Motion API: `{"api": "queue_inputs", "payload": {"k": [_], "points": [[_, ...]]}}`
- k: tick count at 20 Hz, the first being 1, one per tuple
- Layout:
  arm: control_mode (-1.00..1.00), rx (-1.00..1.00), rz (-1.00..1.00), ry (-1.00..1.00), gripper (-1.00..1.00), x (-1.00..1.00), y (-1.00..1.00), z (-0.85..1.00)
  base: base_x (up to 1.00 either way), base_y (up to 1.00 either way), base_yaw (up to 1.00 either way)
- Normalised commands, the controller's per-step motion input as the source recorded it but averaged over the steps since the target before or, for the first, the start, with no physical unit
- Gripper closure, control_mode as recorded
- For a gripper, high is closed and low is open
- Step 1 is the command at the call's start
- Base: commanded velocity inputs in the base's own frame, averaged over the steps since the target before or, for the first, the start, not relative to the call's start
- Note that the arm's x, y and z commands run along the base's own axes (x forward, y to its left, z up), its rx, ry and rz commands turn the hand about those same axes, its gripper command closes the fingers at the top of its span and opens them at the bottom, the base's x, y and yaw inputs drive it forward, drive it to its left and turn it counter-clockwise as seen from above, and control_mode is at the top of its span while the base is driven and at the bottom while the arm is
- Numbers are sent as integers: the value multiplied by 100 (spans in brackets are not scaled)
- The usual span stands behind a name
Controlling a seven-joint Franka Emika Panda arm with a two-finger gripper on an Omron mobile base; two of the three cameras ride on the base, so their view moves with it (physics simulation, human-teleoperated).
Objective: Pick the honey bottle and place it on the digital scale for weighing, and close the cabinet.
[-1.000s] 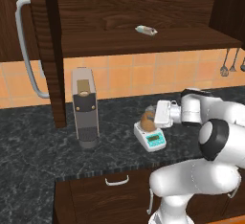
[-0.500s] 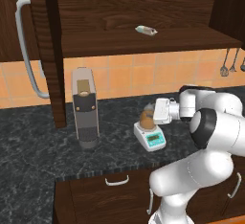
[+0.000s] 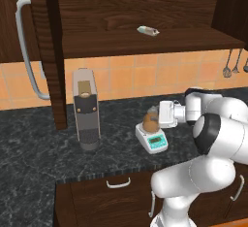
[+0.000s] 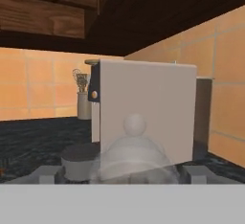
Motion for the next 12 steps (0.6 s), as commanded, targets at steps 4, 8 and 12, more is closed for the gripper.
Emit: {"api": "queue_inputs", "payload": {"k": [4, 8, 12], "points": [[-100, 0, 0, -5, -100, 0, 4, 5, 0, 0, 0], [-100, 0, 0, -9, -100, -30, 0, 43, 0, 0, 0], [-100, -1, 0, -42, -100, -42, 0, 76, 0, 0, 0]]}}
